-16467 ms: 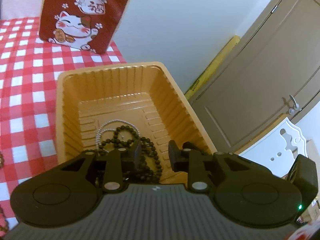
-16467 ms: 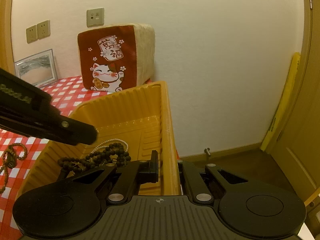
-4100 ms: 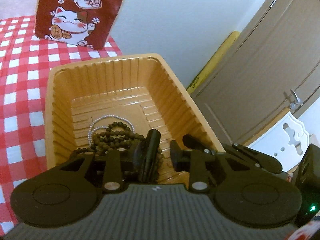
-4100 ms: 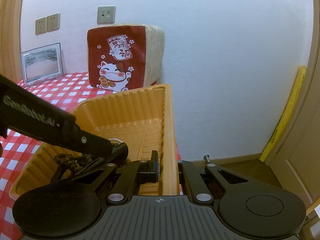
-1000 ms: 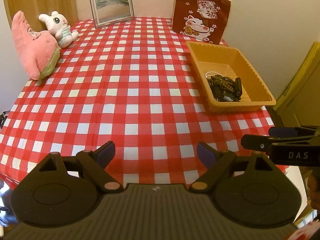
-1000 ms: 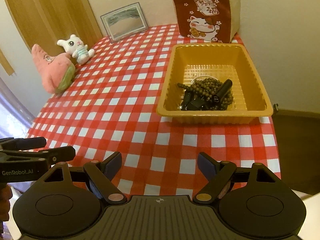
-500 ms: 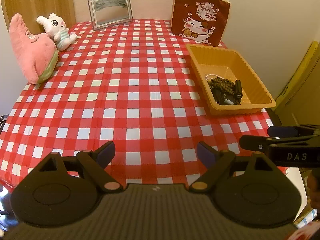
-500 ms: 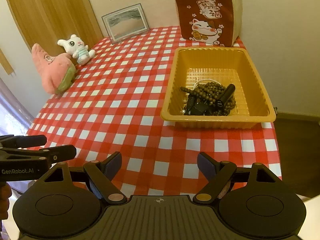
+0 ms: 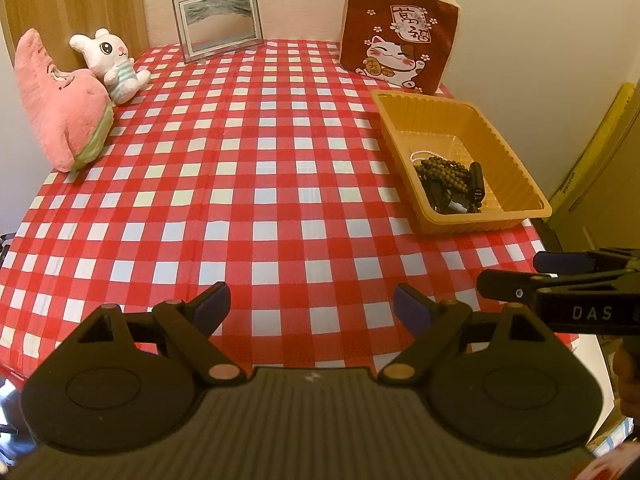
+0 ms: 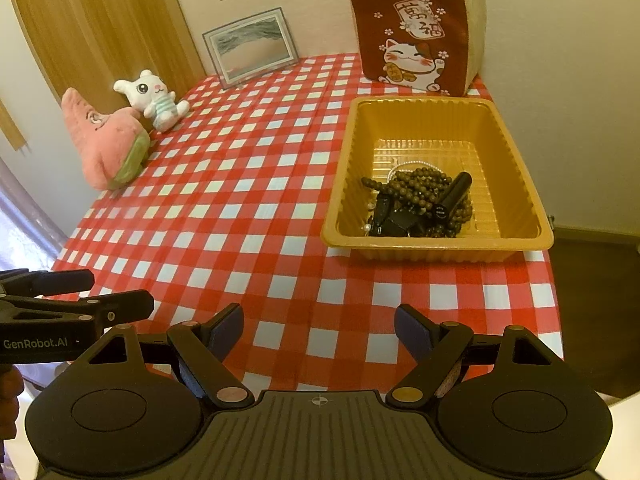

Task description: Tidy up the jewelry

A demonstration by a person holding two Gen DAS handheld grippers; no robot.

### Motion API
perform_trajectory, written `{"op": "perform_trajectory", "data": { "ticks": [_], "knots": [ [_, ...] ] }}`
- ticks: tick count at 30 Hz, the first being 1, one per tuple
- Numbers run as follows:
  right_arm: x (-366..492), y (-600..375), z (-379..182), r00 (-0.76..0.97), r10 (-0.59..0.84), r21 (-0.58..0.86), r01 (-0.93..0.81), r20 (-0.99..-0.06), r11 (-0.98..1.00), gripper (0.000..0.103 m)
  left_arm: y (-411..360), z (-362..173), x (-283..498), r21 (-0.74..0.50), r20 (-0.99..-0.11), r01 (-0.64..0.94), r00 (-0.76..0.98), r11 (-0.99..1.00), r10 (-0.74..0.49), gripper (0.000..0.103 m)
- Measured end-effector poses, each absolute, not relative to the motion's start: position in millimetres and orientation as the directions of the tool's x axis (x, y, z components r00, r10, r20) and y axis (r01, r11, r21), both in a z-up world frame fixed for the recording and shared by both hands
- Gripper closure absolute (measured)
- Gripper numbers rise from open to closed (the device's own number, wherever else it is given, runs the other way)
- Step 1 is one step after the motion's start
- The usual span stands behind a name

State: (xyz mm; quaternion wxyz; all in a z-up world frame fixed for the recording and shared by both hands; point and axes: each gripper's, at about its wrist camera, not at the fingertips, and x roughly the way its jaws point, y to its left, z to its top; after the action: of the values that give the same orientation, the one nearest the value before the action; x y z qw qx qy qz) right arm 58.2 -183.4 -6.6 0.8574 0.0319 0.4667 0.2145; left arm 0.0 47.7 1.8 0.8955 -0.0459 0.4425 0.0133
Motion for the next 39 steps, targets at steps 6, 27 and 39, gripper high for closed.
{"op": "perform_trajectory", "data": {
  "ticks": [6, 27, 39],
  "knots": [
    [58.6, -183.2, -6.3, 0.474, 0.396, 0.253, -0.338, -0.786, 0.906, 0.021, 47.4, 2.3, 1.1, -0.071, -0.792, -0.062, 0.611, 0.996, -0.019, 0.016],
    [59.3, -182.6, -5.4, 0.475, 0.397, 0.253, -0.338, -0.786, 0.906, 0.021, 46.0, 2.9, 2.5, -0.071, -0.791, -0.06, 0.612, 0.996, -0.02, 0.016],
    [59.1, -181.4, -5.1, 0.476, 0.397, 0.252, -0.34, -0.785, 0.906, 0.021, 45.5, 3.0, 3.3, -0.072, -0.79, -0.059, 0.613, 0.996, -0.02, 0.016]
  ]
}}
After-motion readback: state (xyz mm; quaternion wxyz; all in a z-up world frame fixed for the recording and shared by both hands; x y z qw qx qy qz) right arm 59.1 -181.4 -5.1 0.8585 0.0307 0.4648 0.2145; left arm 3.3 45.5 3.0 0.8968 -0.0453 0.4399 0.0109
